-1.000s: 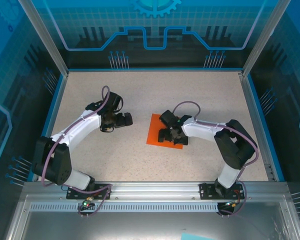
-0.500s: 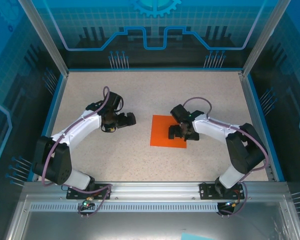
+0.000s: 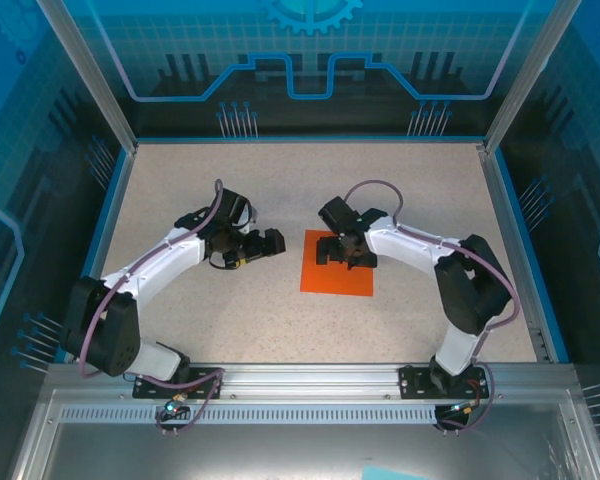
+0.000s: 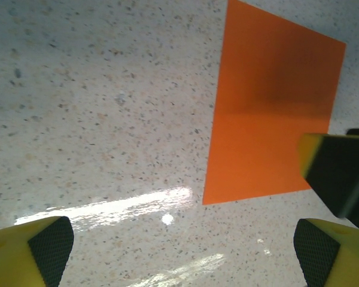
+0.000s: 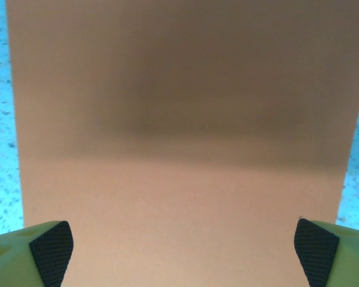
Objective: Fold a paper plane with a square sheet of paper (pick it up from the middle)
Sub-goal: Move the square sheet of paper to the center of the table.
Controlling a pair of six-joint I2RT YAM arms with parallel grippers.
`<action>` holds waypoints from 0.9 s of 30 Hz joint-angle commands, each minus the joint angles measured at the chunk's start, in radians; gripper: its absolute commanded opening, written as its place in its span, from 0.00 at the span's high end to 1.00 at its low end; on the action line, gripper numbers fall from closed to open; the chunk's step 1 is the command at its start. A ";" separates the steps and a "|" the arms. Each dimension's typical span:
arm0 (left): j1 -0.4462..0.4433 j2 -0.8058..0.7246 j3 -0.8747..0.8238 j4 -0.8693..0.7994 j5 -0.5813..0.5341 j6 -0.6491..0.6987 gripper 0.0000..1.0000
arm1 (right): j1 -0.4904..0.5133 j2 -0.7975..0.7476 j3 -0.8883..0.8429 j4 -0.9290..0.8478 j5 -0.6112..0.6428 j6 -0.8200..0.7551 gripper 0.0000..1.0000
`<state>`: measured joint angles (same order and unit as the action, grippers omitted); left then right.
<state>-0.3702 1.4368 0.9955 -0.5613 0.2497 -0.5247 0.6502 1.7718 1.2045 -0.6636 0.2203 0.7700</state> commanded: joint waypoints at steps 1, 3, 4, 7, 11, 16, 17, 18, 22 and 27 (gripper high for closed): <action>-0.006 -0.035 -0.022 0.018 0.046 -0.005 0.01 | 0.010 0.053 0.045 -0.027 0.024 0.027 0.01; -0.007 -0.034 -0.021 0.012 0.045 0.005 0.01 | 0.011 0.072 0.060 -0.027 0.027 0.038 0.01; -0.007 -0.033 -0.021 0.012 0.048 0.008 0.01 | 0.011 0.080 0.066 -0.028 0.033 0.039 0.01; -0.007 -0.033 -0.030 0.020 0.052 0.014 0.01 | 0.009 0.108 0.084 -0.028 0.040 0.053 0.01; -0.003 -0.035 -0.035 0.017 0.052 0.024 0.01 | 0.017 0.146 0.116 -0.034 0.041 0.091 0.01; 0.014 -0.050 -0.045 0.008 0.046 0.037 0.01 | 0.034 0.182 0.139 -0.061 0.053 0.116 0.01; 0.016 -0.050 -0.046 0.006 0.046 0.038 0.01 | 0.035 0.187 0.138 -0.063 0.056 0.121 0.01; 0.018 -0.050 -0.048 0.006 0.046 0.040 0.01 | 0.035 0.190 0.136 -0.064 0.057 0.126 0.01; 0.020 -0.047 -0.051 0.003 0.045 0.048 0.01 | 0.036 0.200 0.121 -0.067 0.065 0.135 0.01; 0.020 -0.044 -0.058 0.002 0.040 0.052 0.01 | 0.036 0.211 0.107 -0.063 0.071 0.123 0.01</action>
<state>-0.3573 1.4105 0.9501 -0.5419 0.2707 -0.4965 0.6758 1.9591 1.3205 -0.6994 0.2657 0.8757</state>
